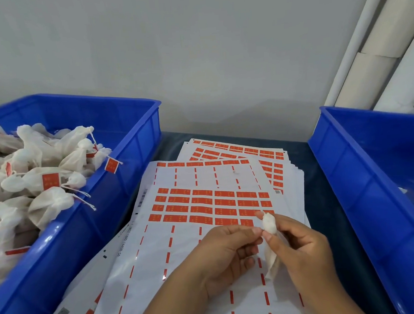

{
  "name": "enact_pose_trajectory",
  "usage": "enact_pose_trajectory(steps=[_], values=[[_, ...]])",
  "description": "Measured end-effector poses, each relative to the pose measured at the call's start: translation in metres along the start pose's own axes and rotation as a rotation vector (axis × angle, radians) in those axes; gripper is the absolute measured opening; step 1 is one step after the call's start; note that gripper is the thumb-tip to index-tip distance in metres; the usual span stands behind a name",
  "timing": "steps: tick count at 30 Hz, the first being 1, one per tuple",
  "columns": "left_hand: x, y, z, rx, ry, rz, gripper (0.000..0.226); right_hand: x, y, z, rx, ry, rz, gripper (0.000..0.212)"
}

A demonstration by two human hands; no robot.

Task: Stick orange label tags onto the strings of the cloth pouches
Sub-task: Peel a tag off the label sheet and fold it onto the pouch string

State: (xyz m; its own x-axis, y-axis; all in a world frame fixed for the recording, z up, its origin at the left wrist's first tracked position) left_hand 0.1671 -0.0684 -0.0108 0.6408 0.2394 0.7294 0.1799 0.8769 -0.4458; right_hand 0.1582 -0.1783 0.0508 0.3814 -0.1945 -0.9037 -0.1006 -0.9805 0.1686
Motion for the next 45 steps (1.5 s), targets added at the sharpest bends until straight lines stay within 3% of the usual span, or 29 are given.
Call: enact_pose_trajectory(steps=[3,6,9,14,20,25,29,35,39,42,45], values=[[0.001,-0.005,0.002,-0.031,-0.010,-0.077,0.018,0.004,0.006,0.000,0.043,-0.028,-0.014,0.021],[0.004,-0.008,0.004,-0.028,-0.051,-0.162,0.010,0.003,0.007,-0.001,0.062,-0.050,-0.024,0.019],[0.014,-0.009,0.005,0.016,-0.188,-0.353,0.011,0.001,0.006,-0.001,0.057,-0.069,-0.036,0.021],[0.041,-0.004,0.016,0.322,-0.490,-0.695,0.015,0.011,0.005,0.001,0.048,-0.120,-0.011,0.013],[0.050,0.007,0.018,0.582,-0.598,-0.963,0.013,0.029,-0.004,0.002,-0.023,-0.180,0.042,0.027],[0.062,0.031,0.030,0.816,-0.635,-0.839,0.013,0.032,-0.005,0.003,-0.042,-0.231,-0.031,0.027],[0.066,0.040,0.042,0.927,-0.640,-0.791,0.014,0.031,-0.018,0.007,-0.153,-0.294,-0.003,0.030],[0.063,0.042,0.038,0.882,-0.632,-0.720,0.018,0.026,-0.053,0.021,-0.536,-0.398,-0.003,0.056],[0.065,0.036,0.037,0.807,-0.674,-0.690,0.021,0.025,-0.050,0.020,-0.491,-0.411,-0.153,0.037],[0.065,0.026,0.040,0.746,-0.734,-0.700,0.022,0.029,-0.044,0.017,-0.392,-0.409,-0.266,0.047],[0.062,0.008,0.044,0.679,-0.821,-0.806,0.029,0.032,-0.038,0.013,-0.280,-0.394,-0.346,0.041]])
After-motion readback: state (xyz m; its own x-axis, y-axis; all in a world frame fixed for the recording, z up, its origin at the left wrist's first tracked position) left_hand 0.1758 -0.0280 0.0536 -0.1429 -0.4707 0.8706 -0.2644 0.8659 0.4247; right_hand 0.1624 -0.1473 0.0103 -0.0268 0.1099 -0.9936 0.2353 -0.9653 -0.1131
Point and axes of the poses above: each hand's wrist, its own z-axis away from the middle knuckle, its own y-axis out of the back of the hand, x = y × z, the point moved 10 cm from there along -z, towards the middle knuckle, and after that the axes turned 6 degrees about y, right-handed, at the moved point
